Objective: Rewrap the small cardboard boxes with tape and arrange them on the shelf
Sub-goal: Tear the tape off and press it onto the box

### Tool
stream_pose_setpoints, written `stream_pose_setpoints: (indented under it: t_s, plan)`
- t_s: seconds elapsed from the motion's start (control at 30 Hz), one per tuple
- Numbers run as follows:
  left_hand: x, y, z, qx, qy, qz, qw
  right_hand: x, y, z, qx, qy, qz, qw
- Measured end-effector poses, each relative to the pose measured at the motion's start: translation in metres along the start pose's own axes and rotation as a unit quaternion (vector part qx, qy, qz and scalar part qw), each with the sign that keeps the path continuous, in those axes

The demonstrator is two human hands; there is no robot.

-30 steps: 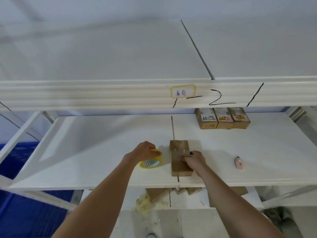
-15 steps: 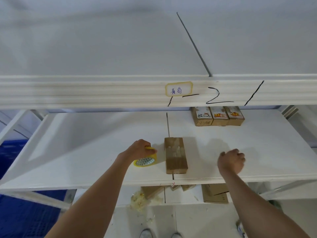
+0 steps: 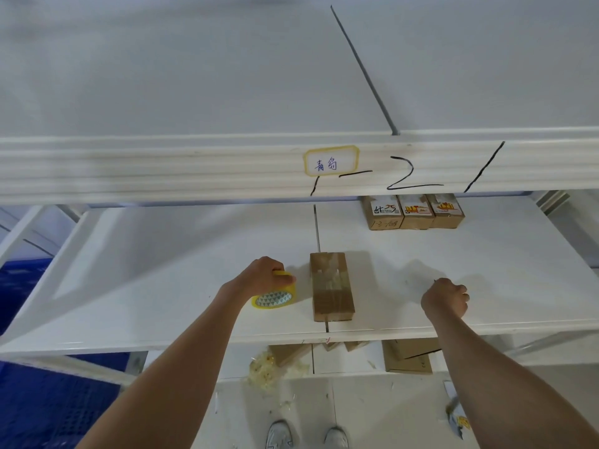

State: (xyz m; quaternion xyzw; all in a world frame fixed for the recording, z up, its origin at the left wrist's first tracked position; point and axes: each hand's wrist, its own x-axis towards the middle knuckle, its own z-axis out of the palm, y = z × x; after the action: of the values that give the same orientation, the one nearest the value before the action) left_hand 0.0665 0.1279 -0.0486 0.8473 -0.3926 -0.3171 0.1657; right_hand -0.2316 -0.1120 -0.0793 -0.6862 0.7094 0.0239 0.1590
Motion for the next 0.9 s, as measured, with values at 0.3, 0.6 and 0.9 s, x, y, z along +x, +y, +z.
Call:
stream_pose_setpoints:
  t_s: [0.3,0.6,0.9]
  plan:
    - [-0.001,-0.002,0.001,-0.008,0.003,0.001,1.0,0.004,-0.001,-0.003,0.027,-0.012,0.008,1.0]
    - [-0.004,-0.001,0.001,-0.011,0.004,-0.001,1.0,-0.011,-0.038,-0.015,0.212,-0.049,0.001,0.976]
    - [-0.006,0.001,0.001,-0.008,0.008,0.001,1.0,-0.114,-0.13,-0.008,0.356,-0.046,-0.283,0.889]
